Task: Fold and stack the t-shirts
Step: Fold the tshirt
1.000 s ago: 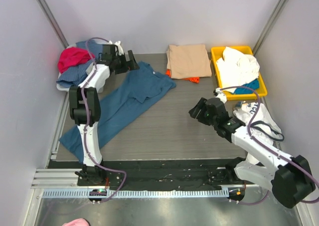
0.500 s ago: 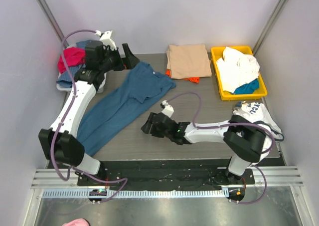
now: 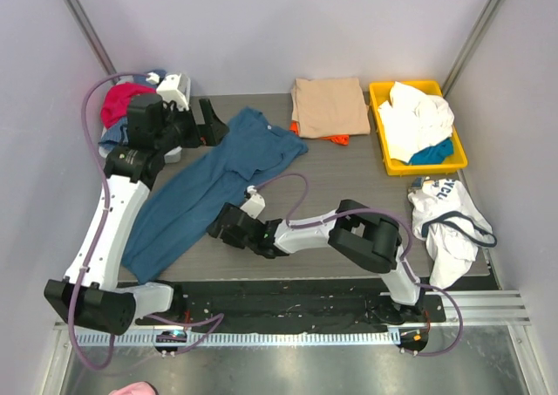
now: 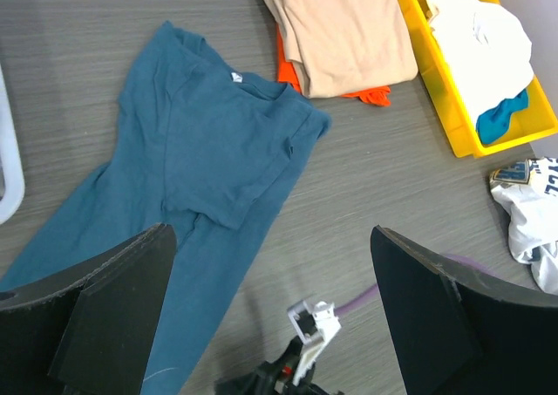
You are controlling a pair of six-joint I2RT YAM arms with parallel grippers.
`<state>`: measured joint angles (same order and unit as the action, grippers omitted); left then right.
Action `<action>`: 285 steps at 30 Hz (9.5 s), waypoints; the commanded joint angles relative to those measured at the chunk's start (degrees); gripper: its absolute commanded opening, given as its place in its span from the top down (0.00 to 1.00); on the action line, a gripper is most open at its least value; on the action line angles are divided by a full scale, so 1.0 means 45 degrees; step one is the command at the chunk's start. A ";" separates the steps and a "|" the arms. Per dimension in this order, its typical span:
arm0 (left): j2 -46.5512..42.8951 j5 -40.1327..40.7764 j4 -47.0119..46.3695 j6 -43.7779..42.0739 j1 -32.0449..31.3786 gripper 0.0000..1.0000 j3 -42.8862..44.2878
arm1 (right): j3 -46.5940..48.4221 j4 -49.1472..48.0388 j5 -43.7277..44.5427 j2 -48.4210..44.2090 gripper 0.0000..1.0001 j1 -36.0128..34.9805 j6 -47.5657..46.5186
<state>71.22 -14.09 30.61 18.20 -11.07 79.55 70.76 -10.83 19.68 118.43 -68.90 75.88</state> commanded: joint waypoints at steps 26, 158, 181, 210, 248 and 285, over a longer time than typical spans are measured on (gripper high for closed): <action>-0.1237 0.0045 0.0327 -0.0313 0.0038 0.00 -0.1153 | -0.2616 0.0625 0.0666 -0.1002 0.99 0.1912 0.0425; 1.3691 0.0554 -0.4064 0.4179 0.1503 0.00 0.8578 | -0.1101 0.4654 -0.3019 -0.4253 0.41 0.7752 -0.9418; 0.5660 -0.1226 -0.5884 0.3261 0.0663 0.00 -0.0269 | 0.8864 0.2857 -1.0642 0.4110 0.36 0.9237 -1.1238; 0.2278 -0.0717 -0.5025 0.2265 0.0644 0.00 -0.4201 | 1.5739 0.4050 -1.0876 0.9190 0.23 1.0429 -1.0944; -0.3755 0.1155 -0.2272 0.3124 -0.0273 0.00 -0.8847 | -0.0214 0.6821 -0.4433 -0.5379 0.08 0.4924 -1.0554; -0.7213 0.4439 0.0444 0.3769 -0.0255 0.00 -0.8576 | 0.6599 0.8462 0.1583 0.1884 0.06 0.2793 -0.9381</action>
<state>40.05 5.08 32.12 35.62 -12.25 40.34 97.43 26.94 22.61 127.26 -56.53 31.73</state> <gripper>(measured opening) 0.996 0.939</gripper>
